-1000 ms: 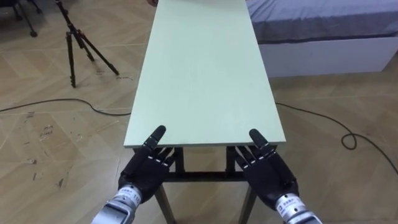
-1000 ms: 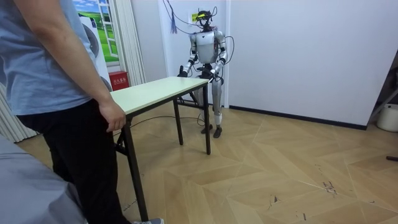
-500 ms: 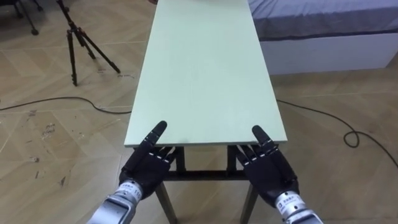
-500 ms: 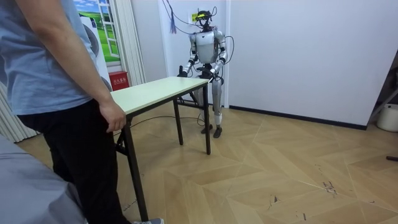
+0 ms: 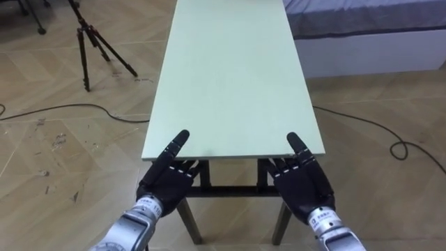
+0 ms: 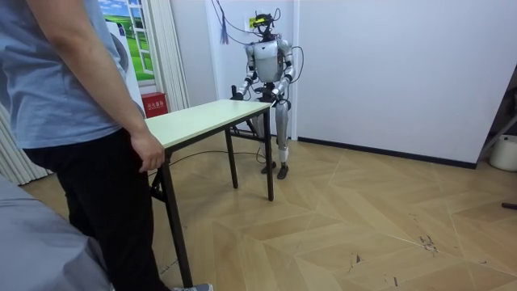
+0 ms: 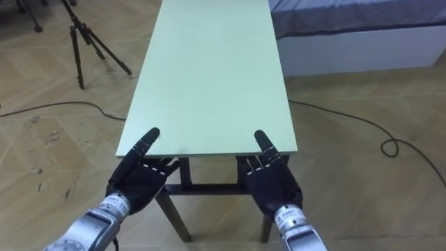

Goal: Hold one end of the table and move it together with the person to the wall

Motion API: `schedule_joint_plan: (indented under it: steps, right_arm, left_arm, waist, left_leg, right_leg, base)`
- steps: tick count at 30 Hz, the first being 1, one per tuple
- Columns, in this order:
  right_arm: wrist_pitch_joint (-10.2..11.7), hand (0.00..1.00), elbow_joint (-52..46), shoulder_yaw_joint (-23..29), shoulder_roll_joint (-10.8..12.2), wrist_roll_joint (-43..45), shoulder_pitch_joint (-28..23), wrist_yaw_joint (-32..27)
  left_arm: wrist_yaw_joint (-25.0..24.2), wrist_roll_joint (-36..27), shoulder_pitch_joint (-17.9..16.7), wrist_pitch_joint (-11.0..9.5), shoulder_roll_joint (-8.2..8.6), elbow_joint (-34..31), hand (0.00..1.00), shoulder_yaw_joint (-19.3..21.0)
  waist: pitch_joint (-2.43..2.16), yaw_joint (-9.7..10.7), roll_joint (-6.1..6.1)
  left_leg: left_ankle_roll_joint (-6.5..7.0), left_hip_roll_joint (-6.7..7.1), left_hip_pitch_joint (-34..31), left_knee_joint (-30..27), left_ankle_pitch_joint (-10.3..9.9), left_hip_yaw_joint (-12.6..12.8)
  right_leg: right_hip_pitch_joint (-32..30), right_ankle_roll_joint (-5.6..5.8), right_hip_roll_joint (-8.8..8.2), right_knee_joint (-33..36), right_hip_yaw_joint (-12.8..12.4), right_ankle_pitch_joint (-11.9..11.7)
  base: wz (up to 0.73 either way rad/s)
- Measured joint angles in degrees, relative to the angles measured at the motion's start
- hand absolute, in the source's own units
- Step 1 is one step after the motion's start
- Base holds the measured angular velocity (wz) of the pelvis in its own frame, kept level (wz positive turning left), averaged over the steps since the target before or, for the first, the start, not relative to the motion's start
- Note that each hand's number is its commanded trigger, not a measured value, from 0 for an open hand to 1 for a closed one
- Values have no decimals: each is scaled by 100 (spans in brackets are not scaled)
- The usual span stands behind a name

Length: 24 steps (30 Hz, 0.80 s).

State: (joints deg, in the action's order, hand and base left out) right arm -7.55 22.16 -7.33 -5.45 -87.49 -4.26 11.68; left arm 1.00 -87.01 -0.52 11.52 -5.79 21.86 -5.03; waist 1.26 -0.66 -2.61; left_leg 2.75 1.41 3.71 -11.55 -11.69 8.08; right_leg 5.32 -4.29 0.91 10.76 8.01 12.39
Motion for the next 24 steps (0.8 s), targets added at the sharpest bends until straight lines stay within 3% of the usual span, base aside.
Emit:
schedule_joint_plan:
  steps: [7, 11, 15, 17, 18, 19, 20, 21, 22, 23, 24]
  right_arm:
    - [105, 100, 83, -15, 71, -21, 34, -340]
    - [121, 100, 301, -49, 121, -12, 47, -468]
    - [138, 100, 335, -177, 103, 6, 38, -483]
    - [270, 100, 340, -242, 107, 21, 35, -562]
    - [342, 100, 367, -276, 122, 25, 35, -605]
    - [297, 100, 417, -285, 133, 34, 28, -608]
    - [257, 100, 442, -286, 176, 60, 35, -620]
    - [249, 100, 436, -297, 196, 92, 60, -623]
    - [293, 100, 417, -317, 196, 150, 71, -622]
    - [322, 100, 418, -337, 231, 149, 68, -638]
    - [324, 100, 422, -377, 208, 122, 68, -689]
  left_arm:
    - [96, 10, 0, -12, 108, -21, 100, 37]
    - [305, 110, -10, -13, 154, -10, 100, 36]
    - [417, 169, -57, -68, 189, 22, 100, 36]
    - [418, 177, -76, -60, 200, 25, 100, 16]
    - [420, 234, -116, -64, 210, 26, 100, 3]
    - [428, 298, -146, -116, 220, 53, 100, 3]
    - [347, 279, -213, -155, 204, 52, 100, 23]
    - [260, 255, -256, -161, 191, 43, 100, 51]
    - [219, 230, -284, -178, 227, 62, 100, 66]
    - [252, 230, -276, -177, 228, 75, 100, 64]
    - [275, 232, -282, -175, 220, 96, 100, 63]
  waist:
    - [2, -93, 16]
    - [32, -135, 67]
    - [24, -150, 135]
    - [24, -159, 139]
    - [26, -190, 132]
    - [35, -234, 107]
    - [31, -332, 89]
    - [27, -342, 94]
    - [21, -251, -18]
    - [18, -190, -22]
    - [23, -98, -14]
  left_leg:
    - [-1, -6, 4, 47, 0, 1]
    - [-1, -9, 0, 102, 1, -3]
    - [-2, -13, 73, 223, 1, -29]
    - [-1, -17, 177, 255, 2, -70]
    - [0, -46, 280, 300, 5, -208]
    - [-1, -141, 383, 332, 7, -602]
    - [-5, -215, 382, 301, 5, -995]
    - [-50, -209, 337, 260, -22, -1061]
    - [-205, -273, 290, 198, -101, -1129]
    - [-256, -278, 288, 208, -86, -1038]
    - [-307, -313, 293, 272, -66, -672]
  right_leg:
    - [-24, -4, 8, 3, -5, -3]
    - [-20, -3, 15, 0, -4, -3]
    - [-11, 1, 30, 4, 5, -6]
    - [51, 12, 35, 33, 15, -12]
    - [10, 14, 58, 178, 37, -11]
    - [-200, 119, 129, 562, 64, 11]
    - [-344, 150, 182, 215, -45, -56]
    - [-355, 136, 106, -210, -56, -286]
    - [-343, 90, 88, -243, 102, -637]
    - [-331, 89, 68, -202, 168, -636]
    - [-262, 89, 62, -197, 142, -636]
  base:
    - [-1]
    - [0]
    - [-4]
    - [-8]
    - [-31]
    - [-63]
    - [-66]
    - [-30]
    - [19]
    - [51]
    - [53]
